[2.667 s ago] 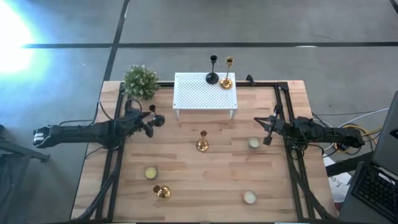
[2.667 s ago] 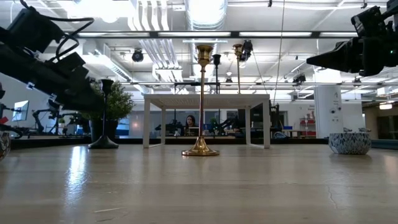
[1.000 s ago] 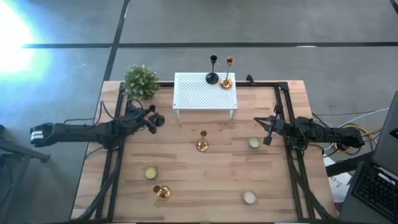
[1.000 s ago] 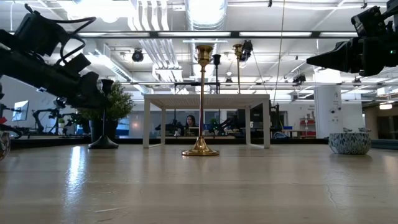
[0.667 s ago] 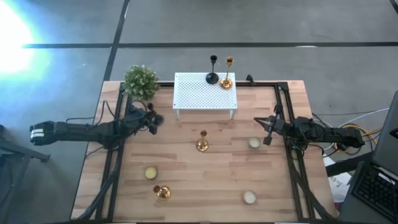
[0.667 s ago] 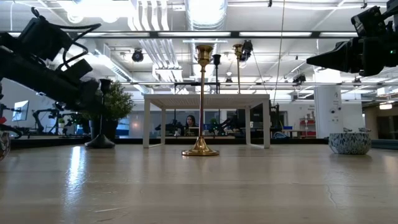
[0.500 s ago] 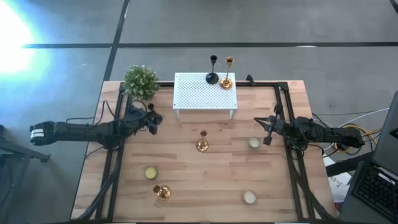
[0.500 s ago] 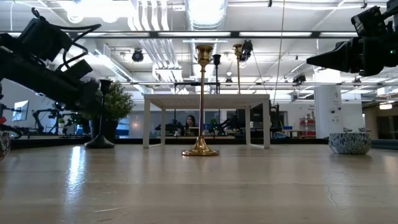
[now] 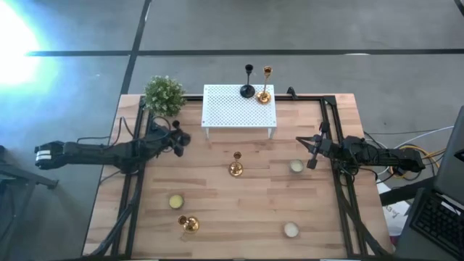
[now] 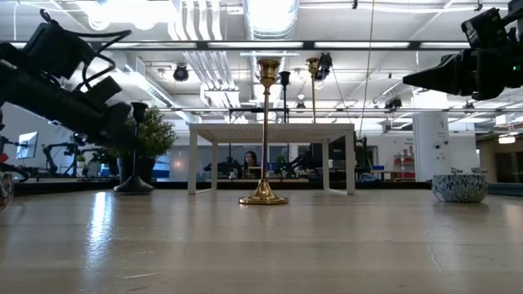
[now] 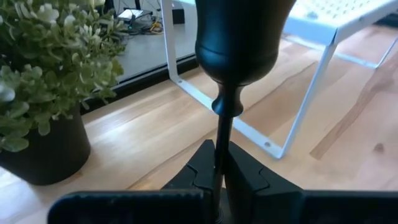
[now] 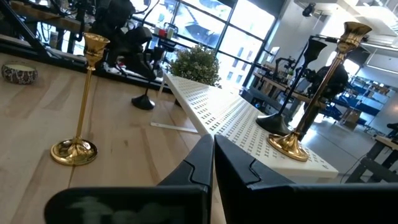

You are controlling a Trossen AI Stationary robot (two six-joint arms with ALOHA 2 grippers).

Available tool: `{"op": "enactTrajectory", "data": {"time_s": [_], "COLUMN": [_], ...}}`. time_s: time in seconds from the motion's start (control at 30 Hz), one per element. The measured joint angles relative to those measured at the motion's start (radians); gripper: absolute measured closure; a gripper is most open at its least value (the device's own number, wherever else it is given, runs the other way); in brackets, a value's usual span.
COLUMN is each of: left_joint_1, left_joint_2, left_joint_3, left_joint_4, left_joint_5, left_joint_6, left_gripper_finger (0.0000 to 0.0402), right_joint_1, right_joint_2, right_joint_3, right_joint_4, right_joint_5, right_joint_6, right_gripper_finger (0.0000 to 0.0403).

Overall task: Pick & Place candle stick holders
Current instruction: Put the black candle holder on the shelf

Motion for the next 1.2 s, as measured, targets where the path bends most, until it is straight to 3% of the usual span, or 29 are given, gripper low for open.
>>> {"op": "enactTrajectory", "data": {"time_s": [0.57, 0.93, 1.2], "left_joint_1": [0.0, 0.0, 0.001], "left_joint_2": [0.0, 0.01, 0.14], "left_joint_3": [0.124, 0.347, 0.5], "left_joint_4": [0.001, -0.168, -0.182], "left_joint_5": [0.052, 0.02, 0.0], "left_joint_6": [0.039, 0.15, 0.247], "left_gripper_finger": [0.0383, 0.0383, 0.0383], "right_joint_1": [0.0, 0.0, 0.0], "right_joint_2": [0.0, 0.0, 0.0], "right_joint_3": [0.0, 0.0, 0.0], "right_joint_4": [0.0, 0.0, 0.0], "right_joint_5": [0.0, 0.0, 0.0], "right_joint_6": [0.0, 0.0, 0.0], "right_gripper_finger": [0.0394, 0.0394, 0.0394]}}
